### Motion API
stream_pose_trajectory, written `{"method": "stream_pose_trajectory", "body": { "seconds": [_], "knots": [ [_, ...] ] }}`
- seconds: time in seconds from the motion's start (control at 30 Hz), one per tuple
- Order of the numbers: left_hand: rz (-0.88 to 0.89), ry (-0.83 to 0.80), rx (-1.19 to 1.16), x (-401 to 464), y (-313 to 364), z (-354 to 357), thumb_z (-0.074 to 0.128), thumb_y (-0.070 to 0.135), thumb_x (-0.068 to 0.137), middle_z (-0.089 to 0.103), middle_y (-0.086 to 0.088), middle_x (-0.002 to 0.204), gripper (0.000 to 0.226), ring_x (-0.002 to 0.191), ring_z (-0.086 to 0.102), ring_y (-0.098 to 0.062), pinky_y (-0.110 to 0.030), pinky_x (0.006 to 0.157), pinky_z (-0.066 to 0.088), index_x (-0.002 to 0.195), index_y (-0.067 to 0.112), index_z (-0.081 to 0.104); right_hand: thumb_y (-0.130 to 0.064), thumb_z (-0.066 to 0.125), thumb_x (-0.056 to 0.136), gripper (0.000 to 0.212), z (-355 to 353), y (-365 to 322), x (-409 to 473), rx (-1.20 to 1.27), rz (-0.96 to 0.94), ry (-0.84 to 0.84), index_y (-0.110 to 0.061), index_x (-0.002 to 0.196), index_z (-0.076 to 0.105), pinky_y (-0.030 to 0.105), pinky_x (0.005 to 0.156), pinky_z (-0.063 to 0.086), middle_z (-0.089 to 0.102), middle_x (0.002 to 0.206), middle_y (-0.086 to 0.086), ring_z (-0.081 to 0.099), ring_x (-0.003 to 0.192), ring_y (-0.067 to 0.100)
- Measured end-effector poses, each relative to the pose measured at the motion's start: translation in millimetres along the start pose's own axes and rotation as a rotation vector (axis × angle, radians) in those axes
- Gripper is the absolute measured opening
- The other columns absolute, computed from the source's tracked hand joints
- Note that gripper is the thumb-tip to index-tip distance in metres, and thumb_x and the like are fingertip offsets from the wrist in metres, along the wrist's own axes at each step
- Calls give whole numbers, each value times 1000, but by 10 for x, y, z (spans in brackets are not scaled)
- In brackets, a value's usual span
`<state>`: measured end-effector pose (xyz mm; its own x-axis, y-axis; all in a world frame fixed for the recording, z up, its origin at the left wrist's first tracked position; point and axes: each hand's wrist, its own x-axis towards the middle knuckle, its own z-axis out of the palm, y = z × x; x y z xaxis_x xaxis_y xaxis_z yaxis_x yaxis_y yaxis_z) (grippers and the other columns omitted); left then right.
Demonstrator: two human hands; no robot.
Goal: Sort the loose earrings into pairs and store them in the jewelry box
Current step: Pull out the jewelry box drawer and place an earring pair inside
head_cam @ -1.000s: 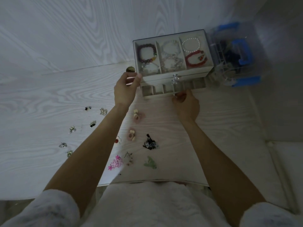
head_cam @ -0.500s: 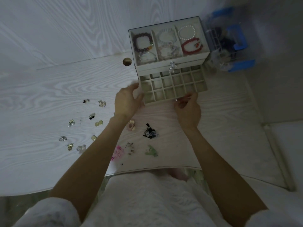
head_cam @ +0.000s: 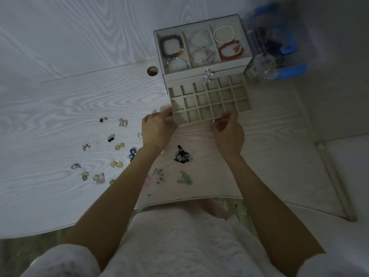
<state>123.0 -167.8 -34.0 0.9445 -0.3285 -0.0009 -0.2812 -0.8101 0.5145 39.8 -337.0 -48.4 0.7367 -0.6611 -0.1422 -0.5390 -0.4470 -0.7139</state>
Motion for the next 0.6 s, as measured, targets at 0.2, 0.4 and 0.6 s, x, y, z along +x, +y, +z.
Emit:
{"method": "stream_pose_trajectory", "body": {
  "seconds": [0.2, 0.4, 0.6],
  "knots": [
    [-21, 12, -50, -34, 6, 13, 51, 14, 74, 66, -14, 73, 33, 74, 60, -33, -38, 75, 44, 102, 16, 67, -21, 67, 81, 31, -14, 9, -8, -43, -12, -10, -15, 104, 47, 42, 81, 49, 68, 90, -2, 63, 83, 21],
    [-9, 107, -59, -190, -37, -120, 52, 23, 93, 70, -1, 104, 26, 100, 59, -26, -38, 90, 37, 116, 17, 62, -25, 60, 88, 22, -117, 23, -166, -178, -188, 41, -9, 102, 55, 38, 76, 45, 57, 104, 11, 52, 93, 27],
    [71, -37, -167, -735, -131, -261, 65, 15, 85, 68, -2, 94, 26, 75, 59, -14, -29, 70, 51, 110, 14, 64, -19, 64, 85, 34, -59, 122, -550, -188, -359, -397, -14, 118, 56, 27, 79, 41, 51, 116, 9, 51, 100, 23]
  ]
}}
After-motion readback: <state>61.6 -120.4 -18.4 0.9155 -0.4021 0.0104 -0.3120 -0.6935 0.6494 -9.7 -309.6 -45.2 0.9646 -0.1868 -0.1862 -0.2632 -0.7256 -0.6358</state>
